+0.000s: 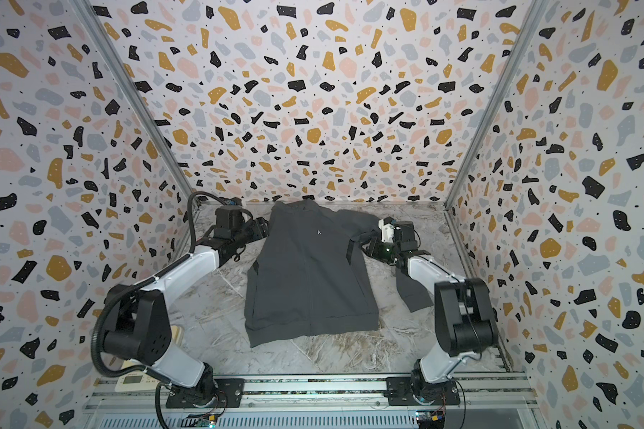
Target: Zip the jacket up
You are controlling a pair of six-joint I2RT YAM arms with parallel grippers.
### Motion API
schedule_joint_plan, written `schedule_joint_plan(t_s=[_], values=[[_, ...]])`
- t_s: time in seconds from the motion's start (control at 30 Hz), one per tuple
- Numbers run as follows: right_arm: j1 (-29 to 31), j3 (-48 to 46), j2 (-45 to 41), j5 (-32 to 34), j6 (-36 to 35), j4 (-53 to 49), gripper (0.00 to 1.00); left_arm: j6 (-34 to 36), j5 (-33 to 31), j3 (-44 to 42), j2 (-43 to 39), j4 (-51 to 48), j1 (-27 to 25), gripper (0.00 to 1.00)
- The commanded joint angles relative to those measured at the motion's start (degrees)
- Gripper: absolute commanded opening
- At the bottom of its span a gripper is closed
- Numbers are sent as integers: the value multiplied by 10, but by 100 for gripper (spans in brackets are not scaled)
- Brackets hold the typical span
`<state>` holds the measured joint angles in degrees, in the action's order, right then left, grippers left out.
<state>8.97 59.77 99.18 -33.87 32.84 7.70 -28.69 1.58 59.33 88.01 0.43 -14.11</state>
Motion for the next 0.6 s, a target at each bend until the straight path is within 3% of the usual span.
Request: schedule_joint_plan(t_s=[0.0, 0.13, 0.27, 0.4, 0.57], values=[[-5, 72, 95, -13, 11, 78, 33, -71, 16, -103, -39, 66, -28, 75], [-19, 168, 207, -1, 22, 73, 26, -107, 0, -198, -67, 94, -31, 68], [-39, 235, 280, 18, 33, 59, 20, -102, -21, -210, -32, 41, -31, 57], [-69, 288, 327, 36, 40, 23, 15, -105, -34, -233, -16, 39, -31, 48], [-110, 338, 355, 22, 11, -1, 13, -94, -74, -247, -27, 23, -30, 45]])
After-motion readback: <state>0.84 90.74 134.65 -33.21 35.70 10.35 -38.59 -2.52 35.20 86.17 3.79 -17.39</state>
